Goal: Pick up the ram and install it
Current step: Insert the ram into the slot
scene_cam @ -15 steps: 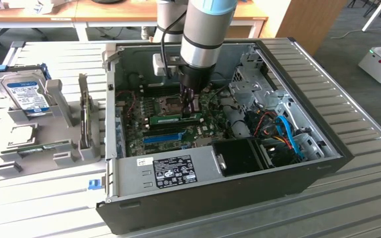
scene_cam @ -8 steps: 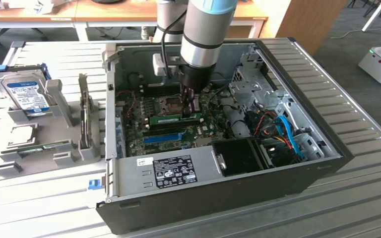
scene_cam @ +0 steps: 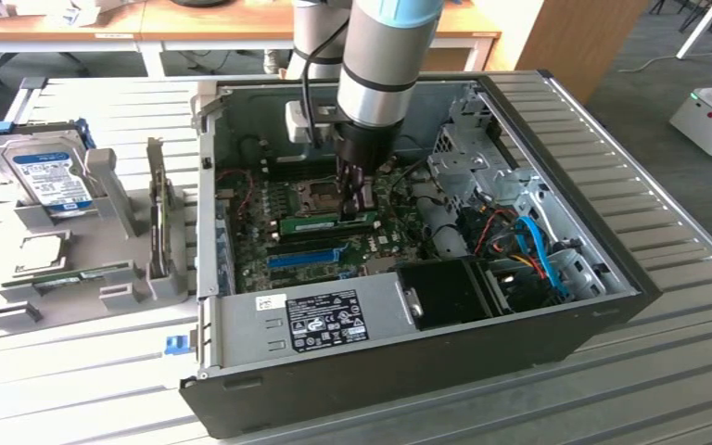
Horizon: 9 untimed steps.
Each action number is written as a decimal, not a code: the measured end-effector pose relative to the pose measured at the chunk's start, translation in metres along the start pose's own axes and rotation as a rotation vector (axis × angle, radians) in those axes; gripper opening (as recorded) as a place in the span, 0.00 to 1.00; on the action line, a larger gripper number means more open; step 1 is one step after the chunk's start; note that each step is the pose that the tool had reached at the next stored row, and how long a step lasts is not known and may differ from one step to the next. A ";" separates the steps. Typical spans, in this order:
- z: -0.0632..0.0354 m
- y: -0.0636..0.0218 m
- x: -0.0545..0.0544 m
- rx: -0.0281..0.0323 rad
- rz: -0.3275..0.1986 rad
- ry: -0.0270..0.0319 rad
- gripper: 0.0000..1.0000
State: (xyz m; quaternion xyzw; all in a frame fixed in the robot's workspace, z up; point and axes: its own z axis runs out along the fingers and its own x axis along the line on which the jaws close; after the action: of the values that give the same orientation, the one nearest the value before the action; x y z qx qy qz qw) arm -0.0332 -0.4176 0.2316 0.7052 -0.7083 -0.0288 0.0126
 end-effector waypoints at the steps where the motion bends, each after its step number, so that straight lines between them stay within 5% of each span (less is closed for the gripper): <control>1: 0.0001 0.0000 0.000 0.0001 0.000 -0.0001 0.12; 9: 0.0002 0.0000 0.000 0.0003 0.011 -0.0008 0.12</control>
State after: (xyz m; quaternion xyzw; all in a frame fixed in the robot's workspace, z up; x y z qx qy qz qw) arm -0.0332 -0.4176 0.2314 0.7014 -0.7121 -0.0289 0.0124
